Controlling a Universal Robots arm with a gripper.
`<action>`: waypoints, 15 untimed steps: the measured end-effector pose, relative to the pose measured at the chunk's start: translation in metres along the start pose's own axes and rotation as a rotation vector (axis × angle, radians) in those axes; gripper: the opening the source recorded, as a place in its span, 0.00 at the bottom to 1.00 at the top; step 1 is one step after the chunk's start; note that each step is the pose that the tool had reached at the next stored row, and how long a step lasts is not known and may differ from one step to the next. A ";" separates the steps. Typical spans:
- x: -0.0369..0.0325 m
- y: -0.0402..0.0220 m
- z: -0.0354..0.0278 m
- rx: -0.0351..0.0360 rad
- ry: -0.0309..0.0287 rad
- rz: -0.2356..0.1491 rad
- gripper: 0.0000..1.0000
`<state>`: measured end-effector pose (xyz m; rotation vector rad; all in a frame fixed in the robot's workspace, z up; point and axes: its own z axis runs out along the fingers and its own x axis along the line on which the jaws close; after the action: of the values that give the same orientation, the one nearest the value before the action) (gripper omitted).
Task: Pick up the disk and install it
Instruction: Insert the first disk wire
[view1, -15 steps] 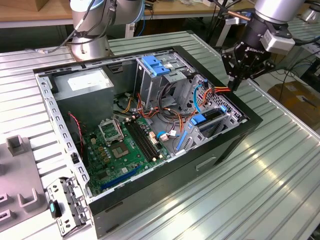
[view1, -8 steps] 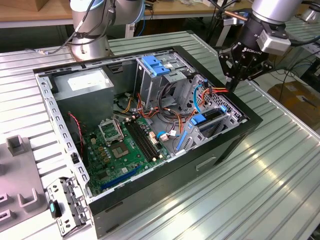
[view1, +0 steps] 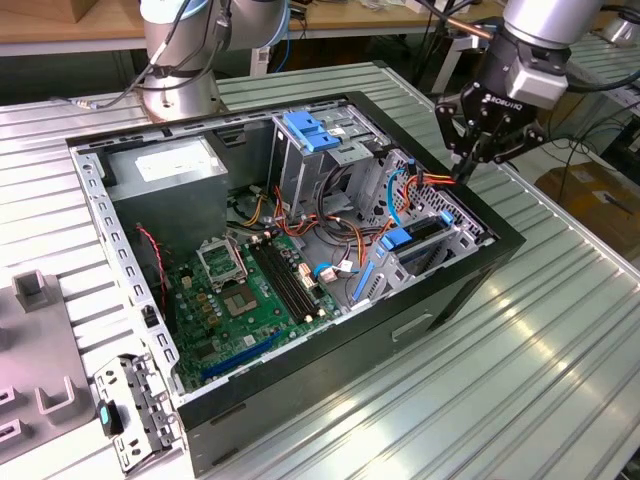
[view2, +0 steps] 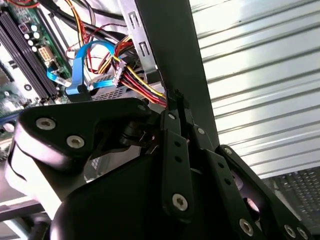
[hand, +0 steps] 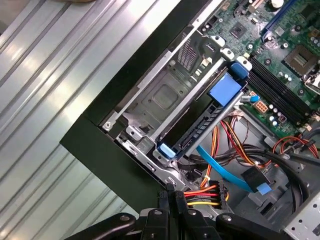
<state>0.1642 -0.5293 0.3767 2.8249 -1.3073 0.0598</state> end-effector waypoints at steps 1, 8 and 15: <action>0.0000 0.0000 0.0001 -0.0007 -0.0001 0.017 0.16; -0.0072 0.0085 0.0002 -0.0025 -0.0005 0.055 0.16; -0.0073 0.0085 0.0008 -0.0078 -0.0015 0.167 0.16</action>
<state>0.1529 -0.5293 0.3756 2.7035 -1.5366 0.0559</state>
